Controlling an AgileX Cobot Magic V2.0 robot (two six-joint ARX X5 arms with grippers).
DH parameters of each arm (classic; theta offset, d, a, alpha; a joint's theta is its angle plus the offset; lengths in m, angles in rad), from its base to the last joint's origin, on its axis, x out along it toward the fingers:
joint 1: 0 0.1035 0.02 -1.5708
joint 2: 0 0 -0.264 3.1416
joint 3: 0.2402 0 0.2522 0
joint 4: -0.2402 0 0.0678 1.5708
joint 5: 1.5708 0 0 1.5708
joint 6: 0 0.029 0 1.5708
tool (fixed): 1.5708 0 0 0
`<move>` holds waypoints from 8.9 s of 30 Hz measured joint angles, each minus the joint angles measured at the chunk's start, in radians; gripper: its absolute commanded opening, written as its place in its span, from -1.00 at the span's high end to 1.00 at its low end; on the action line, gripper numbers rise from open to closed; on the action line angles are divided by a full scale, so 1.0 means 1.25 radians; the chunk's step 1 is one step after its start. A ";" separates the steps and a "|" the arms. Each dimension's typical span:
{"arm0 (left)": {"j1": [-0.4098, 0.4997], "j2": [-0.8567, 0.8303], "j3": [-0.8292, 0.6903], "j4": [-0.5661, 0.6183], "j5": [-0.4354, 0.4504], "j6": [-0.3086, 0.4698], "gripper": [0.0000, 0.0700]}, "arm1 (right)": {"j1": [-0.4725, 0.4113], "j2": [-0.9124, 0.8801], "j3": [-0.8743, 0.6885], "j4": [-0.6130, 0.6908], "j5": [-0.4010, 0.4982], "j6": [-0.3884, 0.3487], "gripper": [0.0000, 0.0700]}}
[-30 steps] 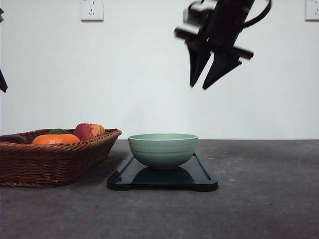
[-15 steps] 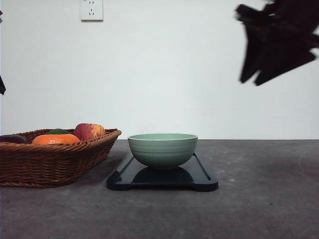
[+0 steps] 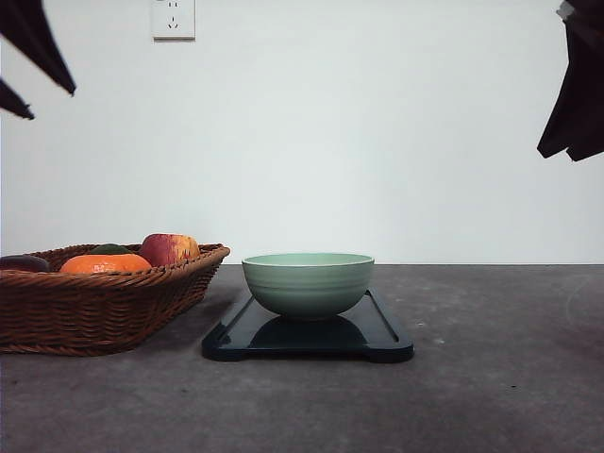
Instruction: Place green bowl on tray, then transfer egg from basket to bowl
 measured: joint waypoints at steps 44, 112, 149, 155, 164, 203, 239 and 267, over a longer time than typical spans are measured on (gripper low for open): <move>-0.036 0.547 0.258 -0.063 -0.140 0.033 -0.34 | 0.000 0.000 0.000 0.015 0.000 0.002 0.43; -0.040 0.604 0.259 -0.048 -0.142 0.032 0.41 | 0.000 0.000 0.000 0.015 0.000 0.003 0.43; -0.187 0.291 0.263 0.115 0.009 -0.010 0.35 | 0.000 0.000 0.000 0.006 -0.003 0.008 0.43; -0.259 0.341 0.263 0.168 -0.029 -0.011 0.35 | 0.000 0.000 0.000 0.006 -0.003 0.008 0.43; -0.314 0.439 0.263 0.284 -0.097 -0.011 0.35 | 0.000 0.000 0.000 -0.018 -0.003 0.008 0.43; -0.395 0.714 0.263 0.357 -0.211 0.064 0.35 | 0.000 0.000 0.000 -0.035 -0.003 0.008 0.43; -0.409 0.715 0.430 0.113 -0.211 0.109 -0.05 | 0.000 0.000 0.000 -0.051 -0.003 0.008 0.43; -0.286 0.045 -0.179 0.226 -0.138 -0.010 0.00 | 0.000 0.000 0.000 -0.053 -0.003 0.008 0.43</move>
